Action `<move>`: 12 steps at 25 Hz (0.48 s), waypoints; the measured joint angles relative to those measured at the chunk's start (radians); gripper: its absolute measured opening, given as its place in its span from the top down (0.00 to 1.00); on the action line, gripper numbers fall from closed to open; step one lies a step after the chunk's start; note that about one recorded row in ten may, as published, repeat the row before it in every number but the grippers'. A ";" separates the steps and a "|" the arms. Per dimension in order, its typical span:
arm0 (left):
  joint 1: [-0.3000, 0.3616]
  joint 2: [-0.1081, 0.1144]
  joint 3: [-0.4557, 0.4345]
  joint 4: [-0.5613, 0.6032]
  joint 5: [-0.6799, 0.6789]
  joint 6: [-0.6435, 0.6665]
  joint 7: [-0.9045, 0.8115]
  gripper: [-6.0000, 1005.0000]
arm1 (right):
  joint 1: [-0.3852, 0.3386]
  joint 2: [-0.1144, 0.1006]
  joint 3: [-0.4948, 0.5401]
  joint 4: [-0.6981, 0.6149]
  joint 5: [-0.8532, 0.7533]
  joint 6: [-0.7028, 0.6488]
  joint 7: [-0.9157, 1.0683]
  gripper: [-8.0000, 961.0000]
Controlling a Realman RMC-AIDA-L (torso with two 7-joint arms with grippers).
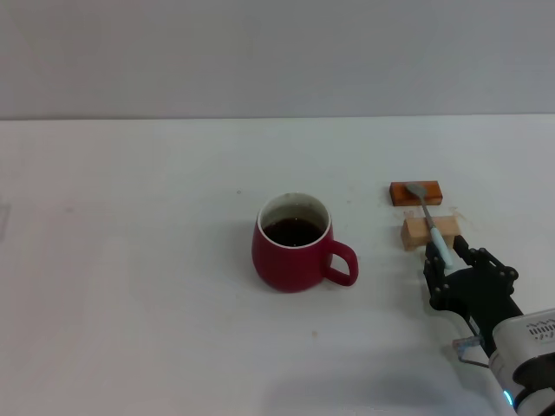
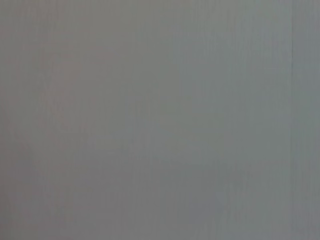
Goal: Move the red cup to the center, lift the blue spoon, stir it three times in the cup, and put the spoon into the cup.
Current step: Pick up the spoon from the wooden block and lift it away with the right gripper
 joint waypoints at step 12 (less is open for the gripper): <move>0.014 -0.002 0.000 -0.001 0.000 0.023 -0.012 0.14 | -0.010 -0.001 0.000 0.001 0.000 0.000 0.000 0.67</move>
